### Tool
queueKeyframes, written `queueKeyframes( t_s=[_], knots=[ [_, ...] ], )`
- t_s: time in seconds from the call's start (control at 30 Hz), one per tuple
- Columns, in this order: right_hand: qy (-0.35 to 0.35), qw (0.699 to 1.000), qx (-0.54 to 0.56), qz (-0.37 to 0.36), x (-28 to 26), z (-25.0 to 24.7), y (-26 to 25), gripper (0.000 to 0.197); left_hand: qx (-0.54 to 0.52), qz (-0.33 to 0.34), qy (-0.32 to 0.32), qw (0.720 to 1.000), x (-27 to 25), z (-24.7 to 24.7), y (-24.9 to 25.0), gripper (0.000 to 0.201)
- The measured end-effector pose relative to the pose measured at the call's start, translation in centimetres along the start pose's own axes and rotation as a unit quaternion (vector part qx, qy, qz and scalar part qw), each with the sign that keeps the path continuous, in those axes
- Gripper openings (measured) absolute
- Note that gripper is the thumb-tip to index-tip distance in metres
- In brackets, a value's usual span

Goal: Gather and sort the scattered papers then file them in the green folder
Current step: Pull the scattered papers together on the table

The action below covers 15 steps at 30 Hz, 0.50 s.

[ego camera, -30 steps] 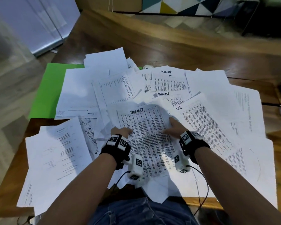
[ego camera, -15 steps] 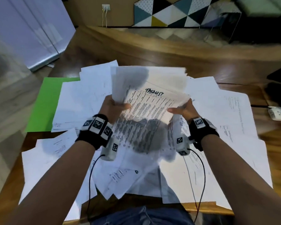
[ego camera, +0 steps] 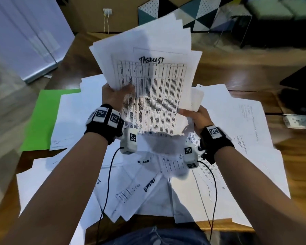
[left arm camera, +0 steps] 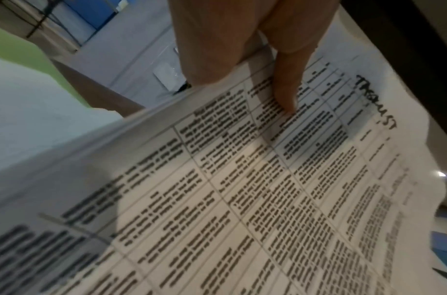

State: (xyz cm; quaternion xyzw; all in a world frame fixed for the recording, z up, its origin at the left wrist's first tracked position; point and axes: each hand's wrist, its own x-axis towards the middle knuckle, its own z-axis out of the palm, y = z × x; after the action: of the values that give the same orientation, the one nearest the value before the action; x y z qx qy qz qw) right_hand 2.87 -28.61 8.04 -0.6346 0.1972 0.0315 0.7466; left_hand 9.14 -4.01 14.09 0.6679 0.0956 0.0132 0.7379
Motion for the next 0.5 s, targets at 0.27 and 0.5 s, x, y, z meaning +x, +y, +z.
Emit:
queueKeyframes(
  t_s=[0.27,0.5],
  knots=[
    [0.105,0.985,-0.047,-0.131,0.4,1.1,-5.0,0.026,0.001,0.141,-0.044,0.989,-1.0,1.6,3.2,0.033],
    [0.053,0.990,0.002,-0.127,-0.2,1.8,-4.5,0.049,-0.013,0.111,-0.004,0.994,-1.3,0.8,0.1,0.030]
  ],
)
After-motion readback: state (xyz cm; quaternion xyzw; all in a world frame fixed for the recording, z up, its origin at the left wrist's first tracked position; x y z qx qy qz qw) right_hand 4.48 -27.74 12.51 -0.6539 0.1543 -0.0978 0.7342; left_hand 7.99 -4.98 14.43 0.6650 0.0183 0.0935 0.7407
